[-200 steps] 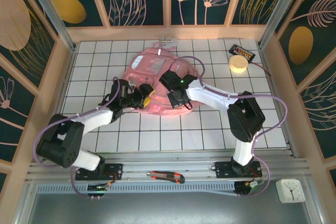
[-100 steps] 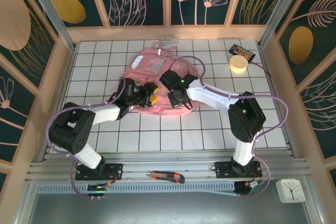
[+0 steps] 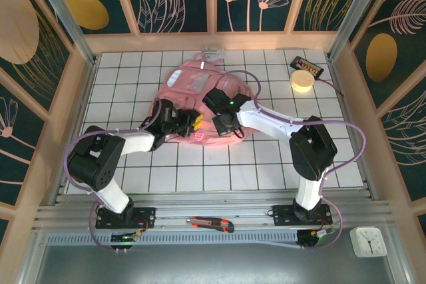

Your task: Pack the student bag

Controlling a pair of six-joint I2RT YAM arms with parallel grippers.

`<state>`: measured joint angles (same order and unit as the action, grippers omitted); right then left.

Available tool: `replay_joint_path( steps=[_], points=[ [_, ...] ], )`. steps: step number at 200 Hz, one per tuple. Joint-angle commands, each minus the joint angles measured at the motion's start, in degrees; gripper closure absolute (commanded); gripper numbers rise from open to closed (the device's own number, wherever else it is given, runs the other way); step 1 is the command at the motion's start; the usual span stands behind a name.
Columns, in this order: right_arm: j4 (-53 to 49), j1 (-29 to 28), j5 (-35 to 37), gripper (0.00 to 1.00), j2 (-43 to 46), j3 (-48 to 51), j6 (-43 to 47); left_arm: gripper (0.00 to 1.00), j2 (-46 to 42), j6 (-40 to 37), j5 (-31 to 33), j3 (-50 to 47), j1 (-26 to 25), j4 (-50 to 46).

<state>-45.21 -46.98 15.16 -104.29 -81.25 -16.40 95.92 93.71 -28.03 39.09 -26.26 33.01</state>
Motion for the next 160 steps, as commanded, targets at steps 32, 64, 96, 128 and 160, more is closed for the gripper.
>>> replay_joint_path(
  steps=[32, 64, 96, 128, 160],
  points=[
    [1.84, -0.22, 0.38, 1.00, 2.19, -0.91, 0.30, 1.00, -0.17, -3.33, -1.04, 0.63, -0.33, 1.15],
    [0.77, 0.30, 1.37, 1.00, 2.08, -1.24, 1.26, 1.00, -0.99, -20.31, -3.87, 6.37, 0.65, -14.10],
    [2.11, 0.88, -0.47, 1.00, 2.51, -1.02, 3.37, 1.00, 0.83, -47.32, -4.36, 17.96, 2.96, -40.99],
    [3.07, 0.93, -3.35, 1.00, 1.83, -1.91, 4.95, 1.00, 3.84, -66.53, -2.22, 25.13, 5.17, -57.39],
    [2.34, 1.26, -4.95, 1.00, 0.67, -3.36, 7.46, 1.00, 4.88, -74.24, -1.64, 27.92, 6.99, -62.96]
  ],
)
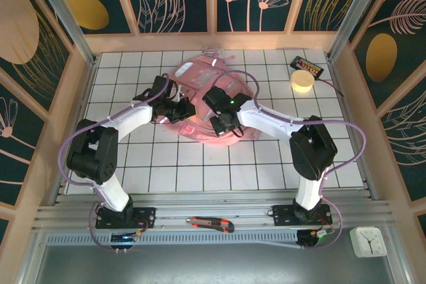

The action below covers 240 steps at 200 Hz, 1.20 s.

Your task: Pack the student bag

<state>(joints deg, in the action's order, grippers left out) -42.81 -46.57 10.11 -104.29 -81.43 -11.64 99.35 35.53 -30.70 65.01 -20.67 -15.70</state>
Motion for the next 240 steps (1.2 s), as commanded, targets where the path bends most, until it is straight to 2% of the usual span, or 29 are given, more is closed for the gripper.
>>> replay_joint_path(
  steps=[1, 35, 66, 115, 154, 165, 173, 178, 183, 187, 205, 213, 219, 240],
  points=[
    [-0.07, 0.90, 0.05, 1.00, 0.62, -3.20, 2.77, 1.00, 1.46, -16.30, 1.23, 2.15, 1.41, -14.43],
    [-0.96, 2.99, -4.86, 1.00, 0.24, -3.73, 5.42, 1.00, 2.23, -22.53, 3.02, 5.36, 3.09, -18.36],
    [-1.89, 4.65, -5.63, 1.00, -0.77, -4.59, 7.01, 1.00, 2.42, -26.17, 3.79, 6.95, 4.50, -20.91],
    [-2.61, 6.05, -7.36, 1.00, -2.66, -7.19, 8.56, 1.00, 1.15, -25.28, 3.67, 5.74, 5.47, -19.19],
    [-1.74, 5.01, -10.70, 1.00, -4.10, -8.13, 7.50, 1.00, 1.22, -21.36, 5.60, 6.40, 6.55, -15.89],
    [-1.28, 4.46, -11.57, 1.00, -4.42, -8.06, 6.87, 0.93, 1.47, -19.90, 6.13, 6.44, 7.36, -14.57],
    [-0.94, 4.06, -11.94, 1.00, -4.71, -7.87, 6.46, 0.84, 1.72, -18.89, 6.33, 6.44, 8.15, -13.59],
    [-0.77, 3.81, -12.11, 1.00, -4.82, -7.66, 6.18, 0.73, 1.98, -18.20, 6.43, 6.36, 8.63, -12.94],
    [-0.54, 3.60, -12.33, 1.00, -4.90, -7.52, 5.90, 0.54, 2.23, -17.44, 6.53, 6.43, 9.14, -12.34],
    [-0.32, 3.53, -12.53, 1.00, -4.98, -7.29, 5.69, 0.45, 2.45, -17.06, 6.45, 6.56, 9.50, -12.03],
    [0.63, 3.15, -13.07, 1.00, -5.36, -6.84, 4.36, 0.29, 2.75, -14.00, 6.78, 6.60, 11.04, -10.87],
    [0.86, 3.15, -13.35, 1.00, -5.69, -7.02, 3.97, 0.16, 1.75, -11.91, 6.98, 5.30, 11.70, -9.52],
    [0.98, 3.17, -13.45, 1.00, -5.90, -7.25, 3.72, 0.03, 0.51, -9.93, 6.97, 3.80, 12.32, -8.24],
    [1.32, 3.20, -13.88, 1.00, -6.54, -8.07, 3.12, 0.02, -6.49, -0.30, 4.79, -4.40, 15.58, -2.16]
  ],
)
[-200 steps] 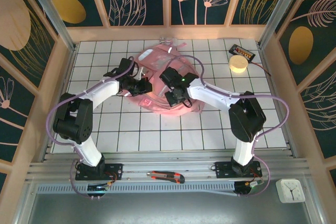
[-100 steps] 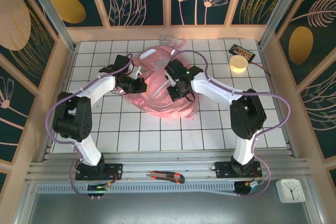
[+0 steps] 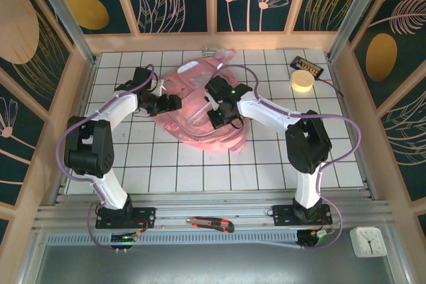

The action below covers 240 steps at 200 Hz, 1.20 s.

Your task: Pack the student bag

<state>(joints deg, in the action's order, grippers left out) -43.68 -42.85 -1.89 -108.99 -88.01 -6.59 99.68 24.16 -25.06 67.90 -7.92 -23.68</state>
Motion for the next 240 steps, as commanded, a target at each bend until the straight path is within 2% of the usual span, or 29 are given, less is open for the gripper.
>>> replay_joint_path(
  steps=[1, 37, 59, 71, 95, 125, 193, 240],
  points=[
    [2.19, -0.54, -1.88, 1.00, -1.88, -1.52, -1.89, 0.01, -7.15, 11.55, -0.99, -7.71, 3.05, 6.18],
    [1.58, -0.62, -2.16, 1.00, -2.76, -2.51, -1.68, 0.01, -20.23, 35.04, -7.81, -28.34, 7.81, 26.23],
    [1.52, -0.58, -2.49, 1.00, -3.19, -2.95, -1.93, 0.01, -22.80, 48.37, -8.56, -39.75, 7.83, 41.29],
    [1.49, -0.74, -2.84, 1.00, -3.40, -3.21, -1.92, 0.02, -21.88, 52.38, -8.80, -43.56, 7.79, 47.65],
    [1.06, -1.12, -3.03, 1.00, -3.96, -4.01, -2.01, 0.01, -17.88, 53.27, -8.77, -44.55, 7.83, 53.24],
    [1.44, -1.30, -3.46, 1.00, -3.41, -2.84, -2.60, 0.01, -12.42, 52.67, -8.94, -39.83, 7.84, 56.54],
    [2.94, -2.47, -5.94, 1.00, -3.61, -2.24, -4.30, 0.02, -0.58, 48.28, -10.15, -28.14, 7.86, 53.54],
    [2.40, -5.16, -8.03, 1.00, -7.05, -6.11, -5.35, 0.01, 10.61, 44.34, -10.89, -12.67, 7.84, 48.49]
  ],
)
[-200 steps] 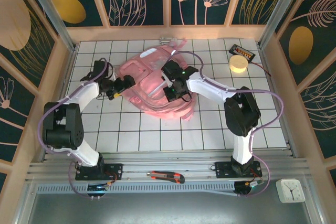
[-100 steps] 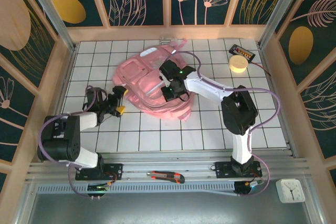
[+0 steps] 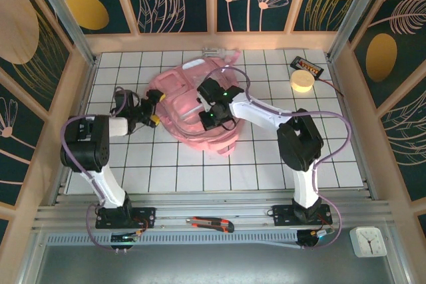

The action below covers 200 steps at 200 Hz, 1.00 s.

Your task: Pack the student bag

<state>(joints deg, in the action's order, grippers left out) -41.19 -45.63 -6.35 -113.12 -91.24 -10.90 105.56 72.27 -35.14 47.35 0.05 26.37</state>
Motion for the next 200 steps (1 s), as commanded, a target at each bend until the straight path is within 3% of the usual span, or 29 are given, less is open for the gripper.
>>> replay_joint_path(
  steps=[1, 31, 54, 130, 174, 200],
  points=[
    [-0.15, -2.41, -3.58, 1.00, -3.04, -3.01, -1.05, 0.01, 4.96, -3.96, -0.81, 8.78, -0.19, -1.75],
    [-2.47, -2.93, -2.78, 1.00, -6.82, -8.64, -1.65, 0.02, 10.53, -8.27, -1.41, 20.18, -0.19, -8.69],
    [-4.83, -2.88, -0.51, 1.00, -9.33, -13.21, -2.48, 0.02, 9.95, -10.82, -1.48, 22.40, -0.22, -12.44],
    [-8.74, -0.83, 5.91, 1.00, -11.30, -17.73, -5.51, 0.01, -9.23, -18.99, 0.34, 6.28, -0.23, -21.26],
    [-8.17, 0.40, 5.82, 1.00, -11.25, -17.66, -6.07, 0.01, -21.54, -21.38, 2.32, -2.52, -0.98, -20.14],
    [-7.97, 0.70, 5.06, 1.00, -11.14, -17.74, -5.81, 0.01, -21.87, -16.37, -0.45, -3.85, -3.33, -19.14]
  ],
)
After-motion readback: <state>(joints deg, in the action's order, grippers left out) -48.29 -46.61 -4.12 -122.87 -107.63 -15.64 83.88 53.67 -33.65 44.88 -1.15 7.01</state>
